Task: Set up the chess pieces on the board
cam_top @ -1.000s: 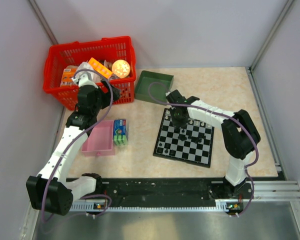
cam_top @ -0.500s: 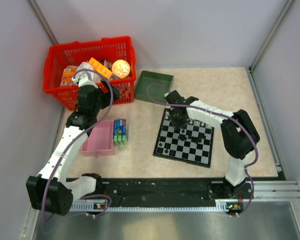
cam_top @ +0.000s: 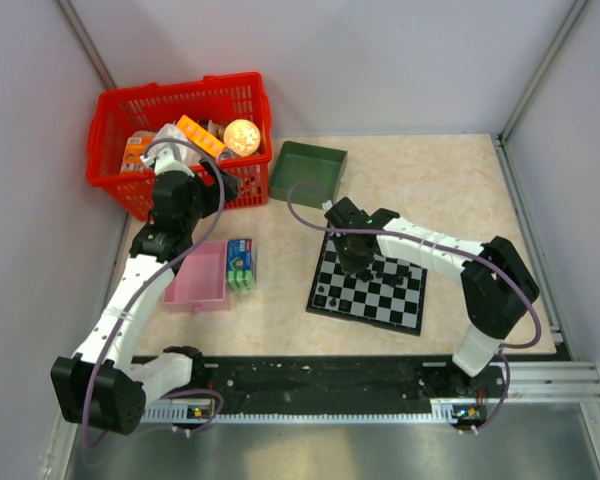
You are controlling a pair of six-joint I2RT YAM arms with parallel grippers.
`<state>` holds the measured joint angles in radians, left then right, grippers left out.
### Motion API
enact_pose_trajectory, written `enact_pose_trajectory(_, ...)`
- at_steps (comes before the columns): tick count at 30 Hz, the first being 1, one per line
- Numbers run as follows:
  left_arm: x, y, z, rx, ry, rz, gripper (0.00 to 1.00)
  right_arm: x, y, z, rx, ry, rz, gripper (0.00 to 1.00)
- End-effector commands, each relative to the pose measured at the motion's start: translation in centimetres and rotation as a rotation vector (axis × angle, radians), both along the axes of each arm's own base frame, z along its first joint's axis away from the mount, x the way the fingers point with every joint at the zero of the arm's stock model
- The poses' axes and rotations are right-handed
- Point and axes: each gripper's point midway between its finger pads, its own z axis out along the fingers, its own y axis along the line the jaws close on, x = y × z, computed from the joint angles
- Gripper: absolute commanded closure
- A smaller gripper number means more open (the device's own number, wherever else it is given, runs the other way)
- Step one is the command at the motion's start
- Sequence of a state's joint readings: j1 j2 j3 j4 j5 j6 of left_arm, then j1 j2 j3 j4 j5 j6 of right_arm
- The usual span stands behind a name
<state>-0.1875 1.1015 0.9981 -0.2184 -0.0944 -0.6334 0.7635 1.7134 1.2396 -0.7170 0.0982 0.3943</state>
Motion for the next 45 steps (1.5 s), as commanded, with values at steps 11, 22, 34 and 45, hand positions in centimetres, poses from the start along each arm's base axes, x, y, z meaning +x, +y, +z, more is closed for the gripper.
enact_pose_trajectory(11, 0.3, -0.1, 1.1, -0.021, -0.046, -0.005, 0.02, -3.9, 1.5, -0.4, 0.049, 0.062, 0.016, 0.94)
enact_pose_trajectory(22, 0.2, 0.0, 0.7, -0.018, -0.038, -0.001, 0.02, -4.3, 0.8, -1.0, 0.019, 0.057, -0.003, 0.95)
enact_pose_trajectory(34, 0.4, -0.2, 1.0, -0.023, -0.045, -0.009, 0.02, -3.4, 0.4, -1.6, -0.023, 0.027, -0.024, 0.95)
enact_pose_trajectory(45, 0.3, -0.2, 0.6, -0.023, -0.035, -0.009, 0.02, -4.3, 0.7, -1.9, 0.008, 0.057, 0.013, 0.87)
